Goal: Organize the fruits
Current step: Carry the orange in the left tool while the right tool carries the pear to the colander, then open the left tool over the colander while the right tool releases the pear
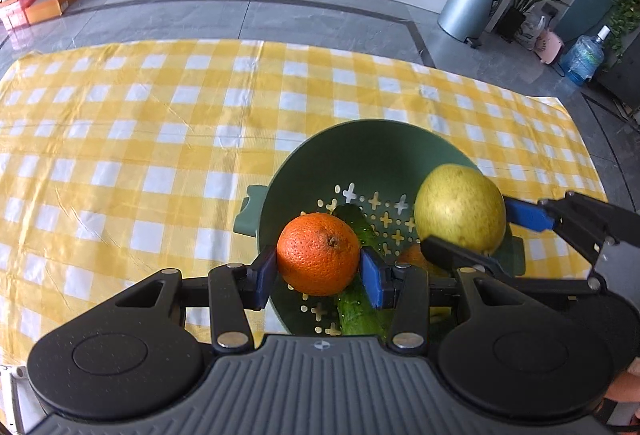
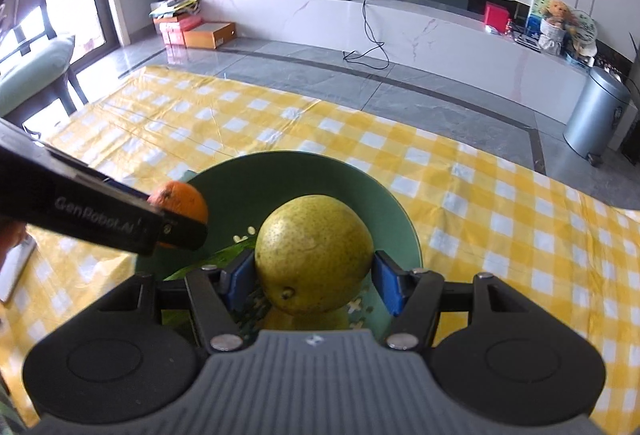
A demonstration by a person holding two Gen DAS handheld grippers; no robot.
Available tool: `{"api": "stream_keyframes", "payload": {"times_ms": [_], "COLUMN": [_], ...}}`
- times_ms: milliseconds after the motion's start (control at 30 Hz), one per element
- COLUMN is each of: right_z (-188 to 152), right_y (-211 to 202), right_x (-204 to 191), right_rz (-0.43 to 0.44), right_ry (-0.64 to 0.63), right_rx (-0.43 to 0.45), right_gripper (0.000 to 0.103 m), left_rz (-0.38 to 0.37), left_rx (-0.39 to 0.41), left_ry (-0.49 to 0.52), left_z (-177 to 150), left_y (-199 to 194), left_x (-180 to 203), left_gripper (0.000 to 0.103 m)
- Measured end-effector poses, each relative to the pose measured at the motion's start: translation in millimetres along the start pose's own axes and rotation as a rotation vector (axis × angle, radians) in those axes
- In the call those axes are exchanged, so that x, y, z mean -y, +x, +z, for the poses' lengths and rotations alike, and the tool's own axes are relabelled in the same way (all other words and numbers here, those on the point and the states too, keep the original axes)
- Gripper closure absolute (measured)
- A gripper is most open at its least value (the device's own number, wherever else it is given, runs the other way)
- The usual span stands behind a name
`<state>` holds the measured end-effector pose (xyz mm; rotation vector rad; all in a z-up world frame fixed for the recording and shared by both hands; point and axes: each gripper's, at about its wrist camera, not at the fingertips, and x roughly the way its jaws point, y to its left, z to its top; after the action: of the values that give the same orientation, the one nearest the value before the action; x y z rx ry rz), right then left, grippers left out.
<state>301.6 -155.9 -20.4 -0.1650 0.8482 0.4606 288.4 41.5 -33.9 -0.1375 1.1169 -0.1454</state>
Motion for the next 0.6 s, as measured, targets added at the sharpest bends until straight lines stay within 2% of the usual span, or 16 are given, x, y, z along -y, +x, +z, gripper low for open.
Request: {"api": "stream_keyframes", "payload": {"times_ms": [367,600], "right_z": [7.5,9.4], "right_y": [37.3,43.7], "right_x": [1.5,0.9], "right_rz": [-0.007,-0.007], "right_ry": [-0.062,-0.058], "right_rx": [-0.058,-0.077], "right_gripper": [0.043,0.043], "left_rz": [0.005,0.003], "left_rx": [-0.017,-0.002], "left_ry": [-0.023,-0.032], "left_z": [2.0,0.6], "left_y": [11.4,13.5], "left_x": [1.3,0.3], "left_gripper": [0.051,0.04]}}
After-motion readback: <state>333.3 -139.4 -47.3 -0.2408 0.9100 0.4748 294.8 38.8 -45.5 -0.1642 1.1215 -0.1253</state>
